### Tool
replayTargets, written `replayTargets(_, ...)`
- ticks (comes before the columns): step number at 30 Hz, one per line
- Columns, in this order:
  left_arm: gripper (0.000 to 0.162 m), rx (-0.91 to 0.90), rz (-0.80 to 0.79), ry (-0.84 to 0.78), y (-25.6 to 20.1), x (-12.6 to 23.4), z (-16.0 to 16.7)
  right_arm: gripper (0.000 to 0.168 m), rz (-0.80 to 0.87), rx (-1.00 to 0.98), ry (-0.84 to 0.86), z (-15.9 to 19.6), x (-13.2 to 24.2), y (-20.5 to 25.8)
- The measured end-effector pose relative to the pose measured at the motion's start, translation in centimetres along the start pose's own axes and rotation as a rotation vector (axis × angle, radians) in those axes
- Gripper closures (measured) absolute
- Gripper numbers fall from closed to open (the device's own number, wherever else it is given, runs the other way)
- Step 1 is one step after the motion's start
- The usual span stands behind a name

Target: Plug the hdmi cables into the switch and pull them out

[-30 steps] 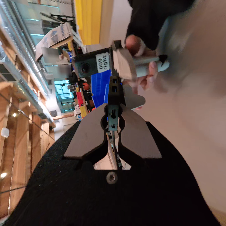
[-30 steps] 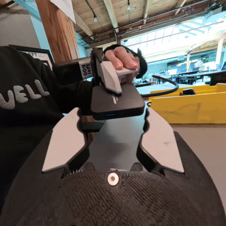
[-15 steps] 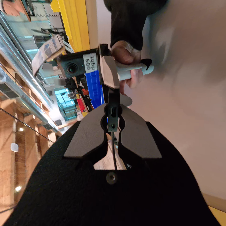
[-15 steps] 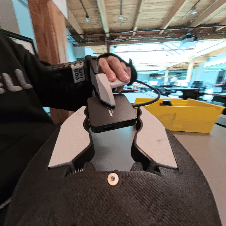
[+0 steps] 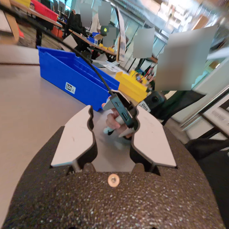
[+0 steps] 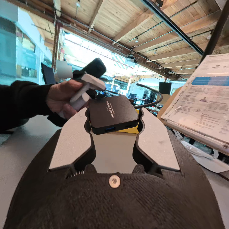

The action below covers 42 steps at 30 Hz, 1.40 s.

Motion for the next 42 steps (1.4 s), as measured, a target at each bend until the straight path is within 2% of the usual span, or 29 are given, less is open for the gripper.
replayTargets(3, 0.107, 0.138, 0.132, 0.004, 0.4, -0.5, 1.2, 0.093, -0.019, 0.084, 0.055, 0.5, -1.2, 1.4)
replayTargets(6, 0.120, 0.176, 0.118, 0.144, 1.2, -1.2, 3.1, 0.093, -0.043, 0.143, 0.122, 1.2, -2.1, 2.5)
replayTargets(7, 0.133, 0.160, 0.127, 0.140, 1.2, -1.0, 3.4, 0.093, -0.052, 0.156, 0.138, 1.3, -2.4, 2.7)
replayTargets(8, 0.138, 0.150, 0.130, 0.125, 1.1, -0.8, 3.5, 0.093, -0.058, 0.161, 0.139, 1.4, -2.5, 2.8)
replayTargets(13, 0.145, 0.233, 0.191, 0.143, 1.6, -0.4, 4.1, 0.093, -0.092, 0.175, 0.162, 1.9, -2.7, 3.1)
replayTargets(20, 0.148, 0.331, 0.285, 0.231, 2.1, 0.9, 4.4, 0.095, -0.158, 0.160, 0.183, 1.8, -3.2, 3.9)
replayTargets(28, 0.148, 0.303, 0.222, 0.268, 1.3, 1.7, 4.0, 0.094, -0.175, 0.098, 0.228, 1.7, -3.6, 4.3)
replayTargets(34, 0.149, 0.318, 0.212, 0.269, 0.9, 1.5, 4.0, 0.092, -0.130, 0.216, 0.291, 1.8, -4.0, 4.8)
replayTargets(37, 0.149, 0.335, 0.184, 0.211, 1.1, 1.6, 3.6, 0.093, -0.083, 0.177, 0.357, 1.6, -4.4, 4.5)
replayTargets(40, 0.145, 0.312, 0.143, 0.080, 1.2, 1.8, 2.7, 0.093, -0.068, 0.038, 0.291, 1.3, -4.7, 4.0)
replayTargets(42, 0.134, 0.217, 0.063, -0.035, 1.2, 2.7, 1.5, 0.093, -0.074, -0.086, 0.223, 0.8, -4.3, 3.2)
Point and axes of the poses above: each gripper's, where its closed fingertips meet, x back along the fingers, z out of its underside, y = z × x across the jaws, the point moved 7 cm from there along x, back along the fingers, and after that the axes turned 12 degrees about y, right-handed, at the moved point
